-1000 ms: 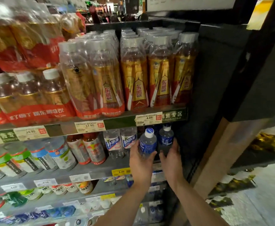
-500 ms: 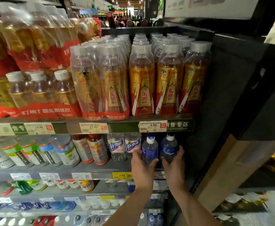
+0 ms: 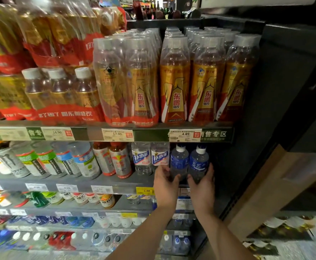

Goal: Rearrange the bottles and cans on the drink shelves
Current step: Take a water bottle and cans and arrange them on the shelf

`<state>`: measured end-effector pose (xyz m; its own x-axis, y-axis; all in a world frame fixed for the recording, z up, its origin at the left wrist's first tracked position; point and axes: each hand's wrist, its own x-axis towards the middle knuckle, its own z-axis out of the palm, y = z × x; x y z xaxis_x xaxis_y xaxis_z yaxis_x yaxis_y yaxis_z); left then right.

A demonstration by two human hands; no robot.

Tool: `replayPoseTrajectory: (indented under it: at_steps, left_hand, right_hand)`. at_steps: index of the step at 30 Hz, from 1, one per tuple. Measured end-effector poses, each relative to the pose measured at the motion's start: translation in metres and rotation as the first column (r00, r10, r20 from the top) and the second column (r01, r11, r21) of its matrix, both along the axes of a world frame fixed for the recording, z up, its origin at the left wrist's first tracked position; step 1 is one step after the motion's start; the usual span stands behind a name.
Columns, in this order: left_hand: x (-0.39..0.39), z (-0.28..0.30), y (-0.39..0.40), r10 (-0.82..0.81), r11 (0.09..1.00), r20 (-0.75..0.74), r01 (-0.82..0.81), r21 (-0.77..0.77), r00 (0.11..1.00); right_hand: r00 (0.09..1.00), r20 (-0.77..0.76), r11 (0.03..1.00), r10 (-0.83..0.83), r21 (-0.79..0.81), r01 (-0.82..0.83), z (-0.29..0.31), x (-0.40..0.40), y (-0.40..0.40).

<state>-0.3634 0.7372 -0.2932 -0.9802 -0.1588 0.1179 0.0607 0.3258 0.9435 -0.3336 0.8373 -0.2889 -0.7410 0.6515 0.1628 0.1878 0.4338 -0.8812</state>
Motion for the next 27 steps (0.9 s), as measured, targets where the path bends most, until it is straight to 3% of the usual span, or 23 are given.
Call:
replayPoseTrajectory:
  at_steps: [4, 10, 17, 27]
  left_hand:
    - [0.007, 0.0, -0.029, -0.006, 0.999, -0.019, 0.007, 0.049, 1.0]
    - [0.02, 0.001, -0.103, 0.043, 0.992, -0.029, -0.039, 0.119, 0.999]
    - [0.024, 0.008, -0.237, 0.069, 0.98, -0.019, -0.064, 0.187, 0.997]
    - [0.004, 0.017, -0.399, 0.128, 0.98, 0.001, -0.127, 0.155, 0.992]
  right_hand:
    - [0.988, -0.137, 0.997, -0.067, -0.044, 0.062, 0.006, 0.012, -0.031]
    - [0.968, -0.242, 0.998, 0.066, 0.022, -0.063, 0.017, 0.018, -0.108]
    - [0.956, -0.244, 0.986, 0.163, 0.01, -0.166, 0.015, 0.012, -0.237]
    - [0.967, -0.153, 0.975, 0.205, -0.058, -0.215, 0.009, -0.005, -0.383]
